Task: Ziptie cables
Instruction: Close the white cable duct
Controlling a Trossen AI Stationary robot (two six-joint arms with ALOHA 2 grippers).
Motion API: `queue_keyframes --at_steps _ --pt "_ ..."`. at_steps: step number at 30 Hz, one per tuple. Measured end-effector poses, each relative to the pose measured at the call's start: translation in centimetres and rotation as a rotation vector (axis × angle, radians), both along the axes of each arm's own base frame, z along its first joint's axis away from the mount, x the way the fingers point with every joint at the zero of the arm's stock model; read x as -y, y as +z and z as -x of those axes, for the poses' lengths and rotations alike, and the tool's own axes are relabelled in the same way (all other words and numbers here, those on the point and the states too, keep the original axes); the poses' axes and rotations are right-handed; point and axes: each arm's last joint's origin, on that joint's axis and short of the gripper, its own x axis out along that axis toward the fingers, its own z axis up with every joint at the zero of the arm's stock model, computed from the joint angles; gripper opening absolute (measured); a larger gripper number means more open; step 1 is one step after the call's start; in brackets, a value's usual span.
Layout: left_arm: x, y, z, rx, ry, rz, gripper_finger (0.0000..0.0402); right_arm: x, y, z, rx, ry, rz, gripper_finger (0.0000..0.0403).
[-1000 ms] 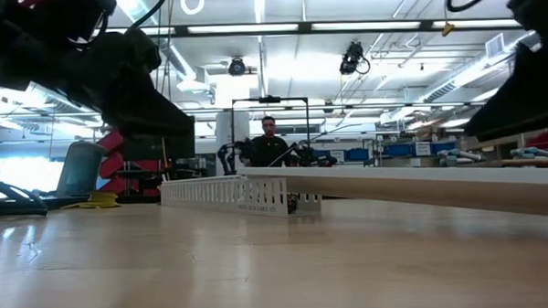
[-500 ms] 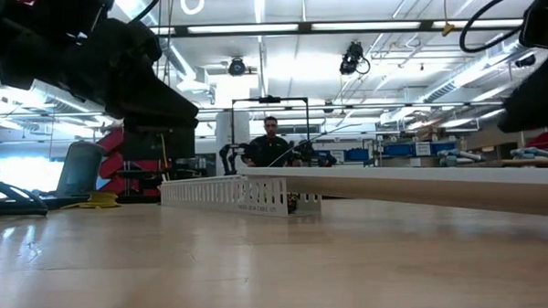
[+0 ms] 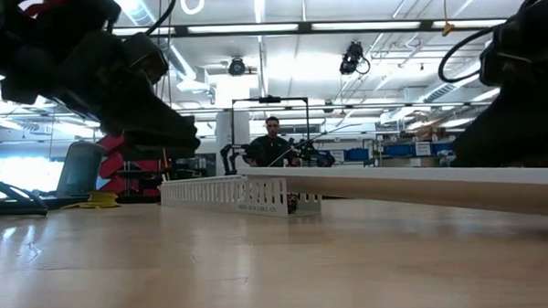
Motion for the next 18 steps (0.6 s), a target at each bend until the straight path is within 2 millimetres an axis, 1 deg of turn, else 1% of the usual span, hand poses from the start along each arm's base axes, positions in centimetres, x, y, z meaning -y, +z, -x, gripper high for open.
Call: queue_keyframes --at_steps 4,11,14,18 --pt "0.0 0.0 -0.3 0.022 0.000 0.003 0.0147 0.3 -0.6 -1.0 0.013 0.011 0.001 0.0112" --pt "0.1 -1.7 -0.6 -0.044 0.008 0.006 0.0147 1.2 -1.2 -2.9 0.033 0.068 -0.015 0.0115" --pt "0.2 -2.0 -0.9 -0.029 0.012 0.018 0.0147 1.7 -1.5 -3.4 0.023 0.084 -0.038 0.0127" --pt "0.2 -2.3 -1.2 -0.007 0.010 0.024 0.0147 2.1 -1.4 -4.5 0.019 0.105 -0.072 0.0156"
